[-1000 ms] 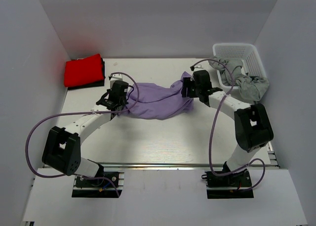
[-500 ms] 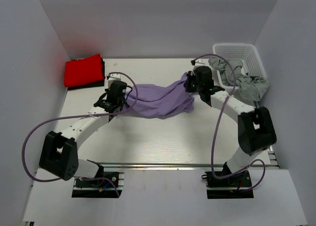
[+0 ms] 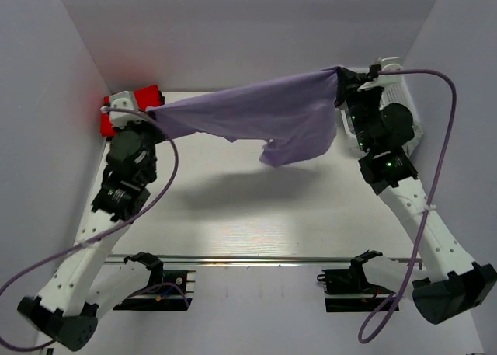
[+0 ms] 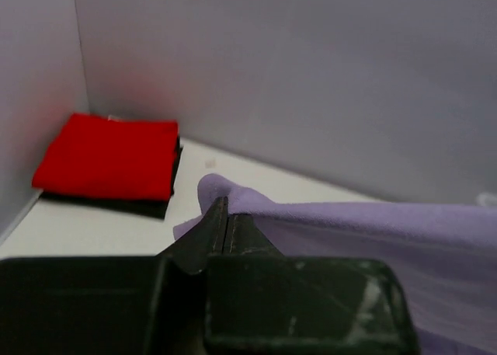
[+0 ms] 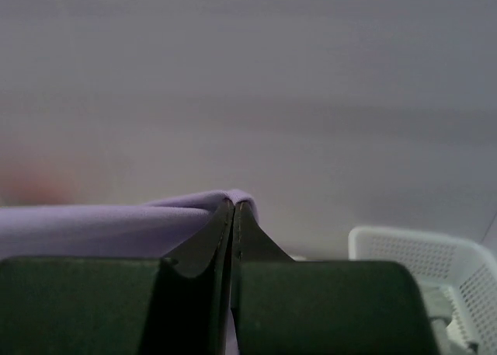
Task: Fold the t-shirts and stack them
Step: Flatten out the tshirt
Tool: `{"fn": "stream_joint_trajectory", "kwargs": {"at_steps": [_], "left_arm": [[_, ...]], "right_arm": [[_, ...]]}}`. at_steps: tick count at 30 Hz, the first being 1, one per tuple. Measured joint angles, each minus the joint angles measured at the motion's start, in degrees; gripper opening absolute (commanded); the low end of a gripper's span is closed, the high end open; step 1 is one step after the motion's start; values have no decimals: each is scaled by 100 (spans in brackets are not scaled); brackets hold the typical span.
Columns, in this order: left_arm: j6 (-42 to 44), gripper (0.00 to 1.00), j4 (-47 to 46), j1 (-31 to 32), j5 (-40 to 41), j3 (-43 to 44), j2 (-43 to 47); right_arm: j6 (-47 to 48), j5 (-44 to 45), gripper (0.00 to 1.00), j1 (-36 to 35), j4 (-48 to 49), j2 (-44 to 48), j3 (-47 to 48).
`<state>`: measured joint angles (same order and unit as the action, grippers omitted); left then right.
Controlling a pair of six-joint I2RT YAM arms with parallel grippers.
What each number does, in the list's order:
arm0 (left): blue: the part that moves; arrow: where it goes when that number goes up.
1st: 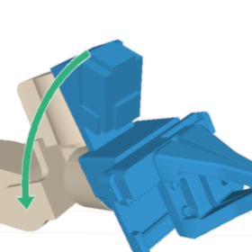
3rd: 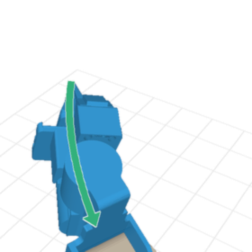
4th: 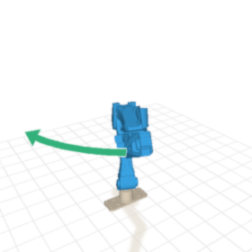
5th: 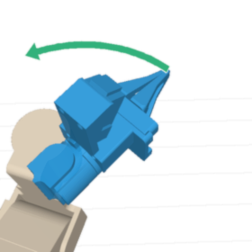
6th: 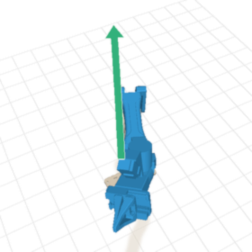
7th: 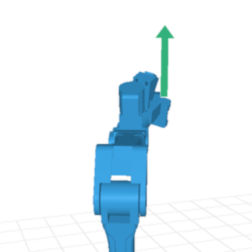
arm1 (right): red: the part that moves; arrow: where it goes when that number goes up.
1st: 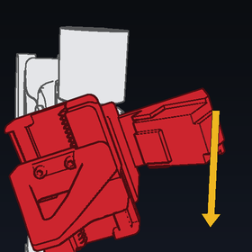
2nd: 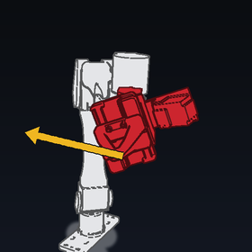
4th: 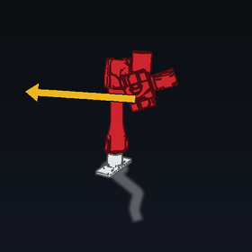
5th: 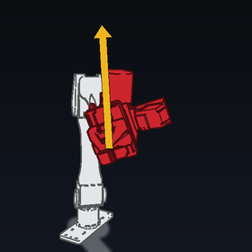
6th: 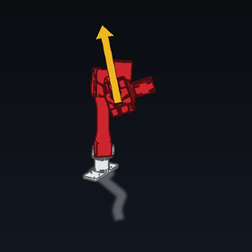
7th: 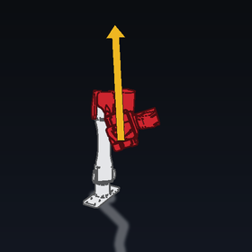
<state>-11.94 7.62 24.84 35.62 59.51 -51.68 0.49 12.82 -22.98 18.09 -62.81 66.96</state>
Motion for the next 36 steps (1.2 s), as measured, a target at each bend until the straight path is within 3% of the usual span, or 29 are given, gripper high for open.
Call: {"fn": "stream_joint_trajectory", "kwargs": {"at_steps": [8,16,23,29,31,32,35,36], "left_arm": [[323,0,-243,48,-634,308,1373],[254,0,-116,52,-1384,599,1672],[-101,0,98,46,-1054,507,872],[-664,1,415,11,-358,173,-1060],[-879,15,595,-42,-319,24,-1947],[-975,43,719,-79,-323,-33,-2391],[-1255,83,1169,-232,-326,81,-3622],[-1364,95,1405,-315,-315,258,-4037]], "right_arm": [[529,-216,0,-70,-232,855,422],[719,-649,0,-79,-439,1333,1049],[748,-343,0,-63,-256,859,879],[422,39,0,35,-103,-1019,433],[227,-7,0,83,-293,-1864,404],[105,-68,0,101,-361,-2341,415],[-166,-181,32,151,-977,-3681,890],[-245,-251,36,164,-1285,-4214,1307]]}}
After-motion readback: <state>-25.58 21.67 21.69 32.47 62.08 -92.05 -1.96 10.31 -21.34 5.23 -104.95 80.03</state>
